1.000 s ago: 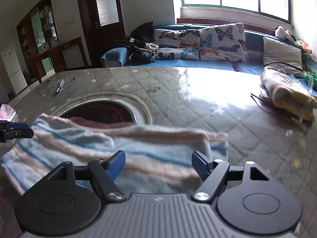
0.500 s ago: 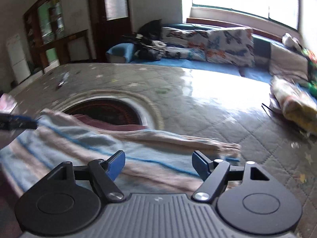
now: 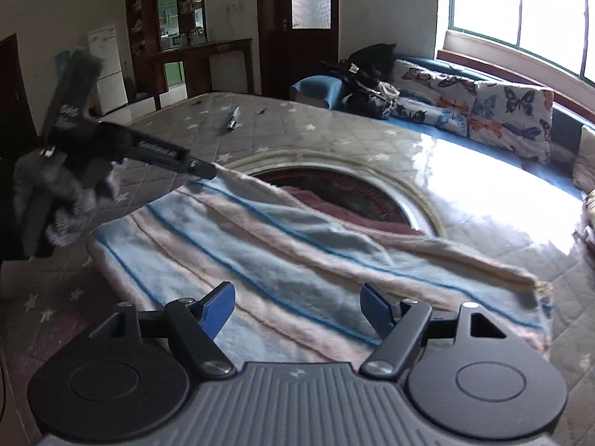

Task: Fold clothes
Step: 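Grasp the towel's folded edge with the left gripper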

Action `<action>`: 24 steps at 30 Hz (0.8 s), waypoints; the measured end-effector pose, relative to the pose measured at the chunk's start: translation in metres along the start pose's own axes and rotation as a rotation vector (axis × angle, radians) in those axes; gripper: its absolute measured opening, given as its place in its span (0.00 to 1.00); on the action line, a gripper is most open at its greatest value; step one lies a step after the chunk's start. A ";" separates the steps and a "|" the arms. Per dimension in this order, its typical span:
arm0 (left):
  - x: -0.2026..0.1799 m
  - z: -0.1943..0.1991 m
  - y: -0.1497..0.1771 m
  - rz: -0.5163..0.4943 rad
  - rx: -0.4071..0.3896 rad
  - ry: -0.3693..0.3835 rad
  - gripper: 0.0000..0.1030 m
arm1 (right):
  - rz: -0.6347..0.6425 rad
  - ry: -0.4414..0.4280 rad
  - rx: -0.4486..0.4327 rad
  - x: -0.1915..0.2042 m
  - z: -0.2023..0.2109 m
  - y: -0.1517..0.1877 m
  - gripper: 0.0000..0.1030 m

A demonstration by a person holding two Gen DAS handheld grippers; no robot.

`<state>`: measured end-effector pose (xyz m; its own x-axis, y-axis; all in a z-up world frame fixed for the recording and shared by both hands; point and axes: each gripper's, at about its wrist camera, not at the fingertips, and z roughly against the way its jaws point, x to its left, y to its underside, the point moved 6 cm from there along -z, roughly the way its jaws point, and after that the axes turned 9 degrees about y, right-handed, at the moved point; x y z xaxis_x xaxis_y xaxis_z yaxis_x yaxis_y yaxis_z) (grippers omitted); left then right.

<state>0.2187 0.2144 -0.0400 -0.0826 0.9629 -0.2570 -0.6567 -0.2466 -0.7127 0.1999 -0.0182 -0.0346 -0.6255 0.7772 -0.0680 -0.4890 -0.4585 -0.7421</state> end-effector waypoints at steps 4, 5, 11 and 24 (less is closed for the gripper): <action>0.007 -0.007 -0.001 0.014 0.005 -0.010 0.53 | -0.003 -0.018 0.008 0.005 -0.001 0.003 0.72; 0.007 -0.007 -0.001 0.012 0.007 -0.010 0.53 | -0.001 -0.019 0.007 0.006 0.000 0.004 0.72; 0.017 0.015 -0.002 0.035 -0.012 -0.006 0.53 | 0.064 -0.059 -0.006 0.031 0.008 -0.005 0.68; 0.049 0.080 0.014 0.134 -0.075 0.014 0.66 | 0.381 -0.184 -0.045 0.160 -0.011 -0.017 0.49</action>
<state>0.1454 0.2670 -0.0098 -0.1545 0.9193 -0.3618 -0.5829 -0.3805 -0.7179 0.1150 0.1187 -0.0404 -0.8563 0.4641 -0.2266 -0.1769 -0.6758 -0.7156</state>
